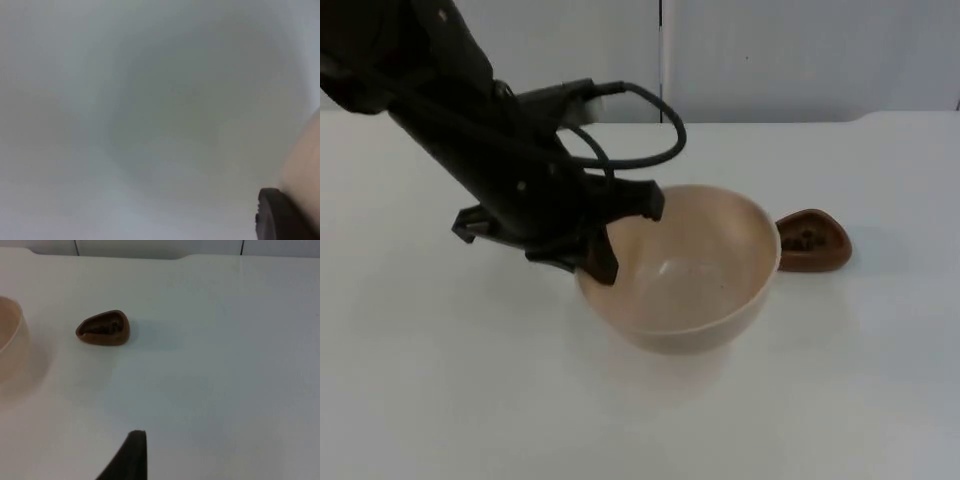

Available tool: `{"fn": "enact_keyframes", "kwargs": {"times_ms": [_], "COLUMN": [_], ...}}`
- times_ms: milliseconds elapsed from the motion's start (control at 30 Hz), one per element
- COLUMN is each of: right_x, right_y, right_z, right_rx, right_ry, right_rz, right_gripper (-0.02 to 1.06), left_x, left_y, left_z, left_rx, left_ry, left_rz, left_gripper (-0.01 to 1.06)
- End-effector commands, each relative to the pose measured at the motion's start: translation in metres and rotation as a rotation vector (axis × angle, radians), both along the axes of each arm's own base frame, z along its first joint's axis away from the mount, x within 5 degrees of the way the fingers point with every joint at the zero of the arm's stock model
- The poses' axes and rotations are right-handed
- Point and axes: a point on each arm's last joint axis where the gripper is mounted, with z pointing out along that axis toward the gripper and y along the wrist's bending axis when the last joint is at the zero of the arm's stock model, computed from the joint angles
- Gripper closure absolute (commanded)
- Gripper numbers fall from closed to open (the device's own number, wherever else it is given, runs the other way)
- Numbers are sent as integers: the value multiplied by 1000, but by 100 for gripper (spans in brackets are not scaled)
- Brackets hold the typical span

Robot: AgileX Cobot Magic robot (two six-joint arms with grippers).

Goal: Pick up the bowl with the left hand and pour the coffee beans from the cup into the bowl with the right hand.

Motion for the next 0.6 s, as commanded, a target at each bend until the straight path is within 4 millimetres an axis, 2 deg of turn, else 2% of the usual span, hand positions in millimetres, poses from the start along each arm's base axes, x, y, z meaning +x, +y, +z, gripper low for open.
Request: {"fn": "enact_keyframes", "kwargs": {"times_ms": [0,267,433,567], "right_x": [-1,-1,-1,-1], "right_y": [0,0,0,0], "right_z": [0,0,0,0], "right_rx": [-2,-2,-2,-2], "right_ry": [-7,-7,-7,-7], "right_rz": [-2,-2,-2,-2], "right_gripper": [-1,-1,-1,-1], "left_x": [-1,-17,-37,-44], "left_y": [0,7,23,33], "left_z": [12,21,25,33], "left_rx": [-24,-21,52,125], "left_ry": [-9,-1,-12,-36], "left_rz": [9,-5,6,20], "left_gripper": [105,105,105,105]}}
